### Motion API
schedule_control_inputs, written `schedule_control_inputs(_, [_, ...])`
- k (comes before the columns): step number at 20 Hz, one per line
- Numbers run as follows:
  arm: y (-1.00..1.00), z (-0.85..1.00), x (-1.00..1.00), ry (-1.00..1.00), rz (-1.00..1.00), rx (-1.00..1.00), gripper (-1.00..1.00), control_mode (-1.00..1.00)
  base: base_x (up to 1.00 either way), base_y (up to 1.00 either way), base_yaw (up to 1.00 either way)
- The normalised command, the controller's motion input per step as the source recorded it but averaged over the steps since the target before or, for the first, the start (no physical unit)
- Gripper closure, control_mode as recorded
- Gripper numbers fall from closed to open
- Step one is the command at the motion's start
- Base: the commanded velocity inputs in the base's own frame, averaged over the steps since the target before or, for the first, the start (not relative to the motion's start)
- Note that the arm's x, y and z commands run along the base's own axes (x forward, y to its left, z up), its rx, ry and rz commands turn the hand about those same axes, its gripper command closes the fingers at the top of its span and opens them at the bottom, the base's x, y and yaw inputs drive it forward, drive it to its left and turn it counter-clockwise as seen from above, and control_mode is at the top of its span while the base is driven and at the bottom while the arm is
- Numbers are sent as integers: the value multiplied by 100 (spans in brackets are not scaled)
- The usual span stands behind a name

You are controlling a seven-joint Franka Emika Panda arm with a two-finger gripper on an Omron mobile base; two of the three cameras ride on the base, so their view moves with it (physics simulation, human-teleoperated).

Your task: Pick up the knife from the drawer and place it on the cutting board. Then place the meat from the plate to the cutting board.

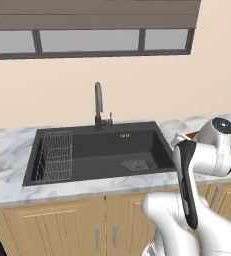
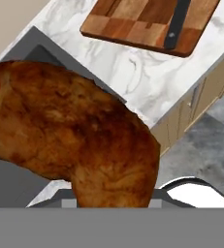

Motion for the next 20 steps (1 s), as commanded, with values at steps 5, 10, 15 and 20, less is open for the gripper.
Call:
schedule_control_inputs(5, [0,0,0,0,0,0,100,100,33,-75,0])
schedule_control_inputs(10, [0,0,0,0,0,0,100,100,43,-65,-3])
schedule_control_inputs(15, [0,0,0,0,0,0,100,100,47,-55,-7])
schedule_control_inputs(20, [0,0,0,0,0,0,100,100,47,-36,-11])
